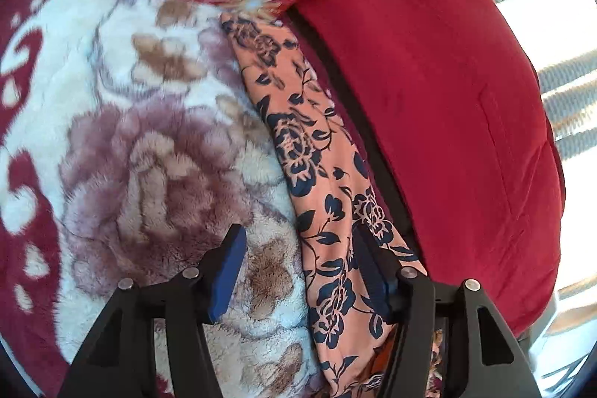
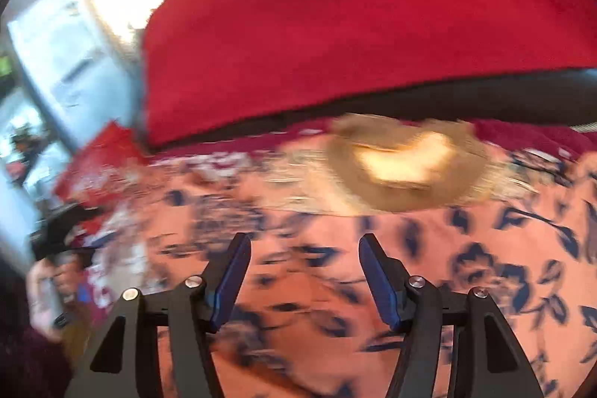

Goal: Fold small clothes

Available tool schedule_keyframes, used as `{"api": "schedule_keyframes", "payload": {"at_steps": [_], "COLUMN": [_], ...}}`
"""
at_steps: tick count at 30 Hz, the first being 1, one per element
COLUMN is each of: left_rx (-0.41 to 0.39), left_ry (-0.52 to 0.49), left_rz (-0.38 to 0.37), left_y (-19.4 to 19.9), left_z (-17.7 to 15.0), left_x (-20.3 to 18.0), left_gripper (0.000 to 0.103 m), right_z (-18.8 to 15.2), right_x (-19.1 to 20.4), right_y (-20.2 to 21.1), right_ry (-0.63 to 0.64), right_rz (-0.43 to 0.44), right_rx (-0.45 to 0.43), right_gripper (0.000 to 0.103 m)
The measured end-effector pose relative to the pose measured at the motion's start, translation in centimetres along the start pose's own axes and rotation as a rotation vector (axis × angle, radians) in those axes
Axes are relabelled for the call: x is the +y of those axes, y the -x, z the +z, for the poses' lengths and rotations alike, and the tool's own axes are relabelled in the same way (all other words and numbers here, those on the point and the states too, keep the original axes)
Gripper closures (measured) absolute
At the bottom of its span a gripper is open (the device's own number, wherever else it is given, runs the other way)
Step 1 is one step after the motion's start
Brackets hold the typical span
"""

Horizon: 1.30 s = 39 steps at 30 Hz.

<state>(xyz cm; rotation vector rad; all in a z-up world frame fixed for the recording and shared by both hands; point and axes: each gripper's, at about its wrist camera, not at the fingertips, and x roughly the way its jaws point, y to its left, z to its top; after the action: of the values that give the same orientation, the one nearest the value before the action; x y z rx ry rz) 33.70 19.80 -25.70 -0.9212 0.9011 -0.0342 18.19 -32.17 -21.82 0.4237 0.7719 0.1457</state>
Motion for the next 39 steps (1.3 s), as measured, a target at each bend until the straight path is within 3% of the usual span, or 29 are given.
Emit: {"api": "schedule_keyframes", "payload": {"at_steps": [3, 6, 11, 12, 14, 16, 18, 20, 21, 24, 27, 31, 36, 39], "left_rx": [0.032, 0.042, 0.031, 0.03, 0.015, 0.006, -0.003, -0.015, -0.011, -0.032, -0.074, -0.091, 0.017, 0.115], "left_ry": [-0.017, -0.043, 0.014, 0.027, 0.039, 0.05, 0.04, 0.018, 0.008, -0.034, -0.153, -0.389, -0.762, -1.033], "left_rz": [-0.048, -0.108, -0.144, -0.139, -0.138, -0.136, -0.146, -0.152, -0.156, -0.157, -0.197, -0.287, -0.375, -0.342], "left_y": [-1.2, -2.9, -5.6, -5.9, -6.2, -6.5, -7.4, -8.2, -8.4, -8.2, -6.4, -3.6, -2.4, -3.7], "left_z": [-0.3, -0.8, -0.4, -0.4, -0.4, -0.3, -0.1, 0.0, 0.0, -0.3, -1.0, -4.2, -14.4, -23.3], "left_x": [-0.4, -1.6, -1.7, -1.6, -1.6, -1.7, -2.0, -2.3, -2.4, -3.4, -6.5, -13.1, -21.3, -24.2], "left_gripper": [0.043, 0.044, 0.044, 0.044, 0.043, 0.043, 0.045, 0.069, 0.095, 0.093, 0.094, 0.094, 0.094, 0.093], "right_z": [-1.0, -2.1, -2.0, -2.0, -1.9, -1.8, -2.1, -2.0, -1.9, -1.1, -0.4, 0.5, 1.3, 1.7], "right_x": [2.0, 2.2, 1.6, 0.9, 0.1, -0.5, -0.8, -1.1, -1.4, -3.3, -4.6, -7.2, -10.6, -13.3], "right_y": [-1.9, -4.2, -3.3, -2.9, -2.4, -1.7, -1.0, -0.2, 0.5, 3.1, 4.9, 7.1, 9.8, 12.3], "right_ry": [0.065, 0.094, 0.077, 0.08, 0.081, 0.08, 0.066, 0.06, 0.041, -0.022, -0.07, -0.173, -0.305, -0.385], "right_rz": [0.012, -0.087, -0.081, -0.101, -0.161, -0.207, -0.185, -0.157, -0.145, -0.122, -0.128, -0.152, -0.19, -0.227], "right_rx": [0.078, 0.159, 0.149, 0.16, 0.189, 0.186, 0.171, 0.156, 0.141, 0.071, 0.014, -0.048, -0.136, -0.198], "right_gripper": [0.039, 0.04, 0.042, 0.052, 0.059, 0.059, 0.06, 0.059, 0.059, 0.059, 0.059, 0.059, 0.057, 0.057]}}
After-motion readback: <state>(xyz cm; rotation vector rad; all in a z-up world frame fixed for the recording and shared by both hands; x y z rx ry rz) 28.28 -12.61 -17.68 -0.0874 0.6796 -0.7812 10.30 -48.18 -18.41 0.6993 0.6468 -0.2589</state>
